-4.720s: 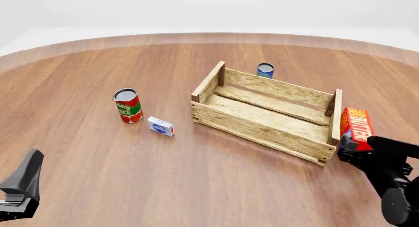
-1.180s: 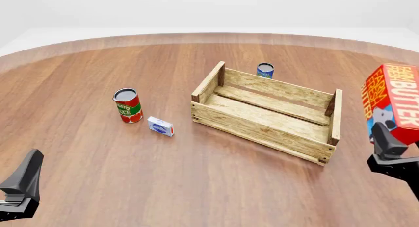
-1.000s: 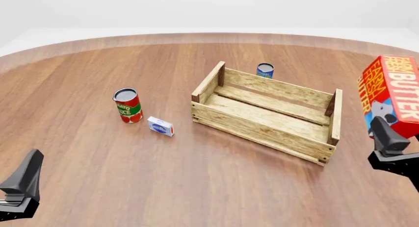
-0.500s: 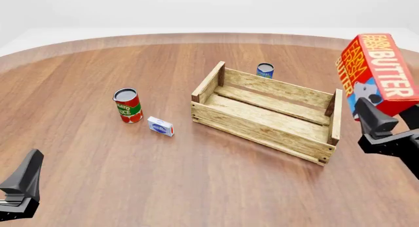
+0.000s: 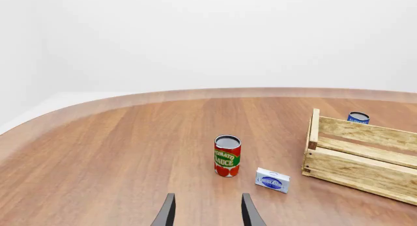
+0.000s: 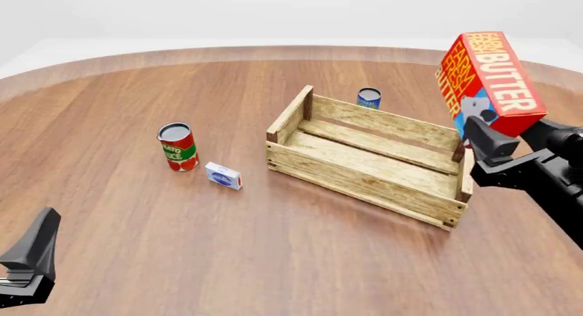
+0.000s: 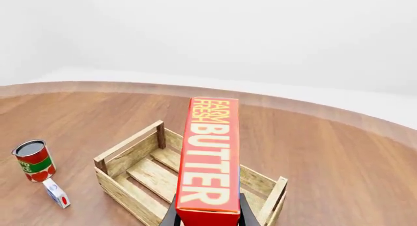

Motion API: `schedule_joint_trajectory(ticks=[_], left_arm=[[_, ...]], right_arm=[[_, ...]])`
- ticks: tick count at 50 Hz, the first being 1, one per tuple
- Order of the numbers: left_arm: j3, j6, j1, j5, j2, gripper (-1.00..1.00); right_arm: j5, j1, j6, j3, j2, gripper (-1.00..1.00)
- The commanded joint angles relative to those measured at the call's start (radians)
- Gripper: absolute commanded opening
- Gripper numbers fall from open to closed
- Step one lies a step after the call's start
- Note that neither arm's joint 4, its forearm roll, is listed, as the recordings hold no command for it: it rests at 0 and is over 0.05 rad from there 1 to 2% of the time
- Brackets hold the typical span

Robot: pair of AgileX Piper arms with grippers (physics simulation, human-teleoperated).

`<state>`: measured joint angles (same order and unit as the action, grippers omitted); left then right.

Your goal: Pick up the butter and put it in the tray.

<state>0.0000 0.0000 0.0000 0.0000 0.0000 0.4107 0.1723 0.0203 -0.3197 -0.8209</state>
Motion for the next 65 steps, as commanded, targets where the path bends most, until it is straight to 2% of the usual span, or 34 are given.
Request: schedule_joint_trajectory(ticks=[1,19,24,44,60,65], left_arm=[[0.0,0.0,0.0,0.0,0.0,1.0],[0.0,0.0,0.0,0.0,0.0,1.0],[0.0,0.0,0.0,0.0,0.0,1.0],[0.0,0.0,0.0,0.0,0.0,1.0],[0.0,0.0,0.0,0.0,0.0,1.0],[0.0,0.0,0.0,0.0,0.0,1.0]], right_arm=[[0.04,0.027,-0.015,-0.064,-0.091,-1.0],[0.1,0.045,-0.005,-0.129,-0.256,-1.0],[0.125,0.037,-0.032,-0.143,-0.306,-1.0],[0.176,0.051,-0.036,-0.225,-0.493,-1.0],[0.149,0.072,-0.035,-0.313,-0.604,-1.0],[0.132,0.066,-0.019,-0.342,-0.627,-1.0]])
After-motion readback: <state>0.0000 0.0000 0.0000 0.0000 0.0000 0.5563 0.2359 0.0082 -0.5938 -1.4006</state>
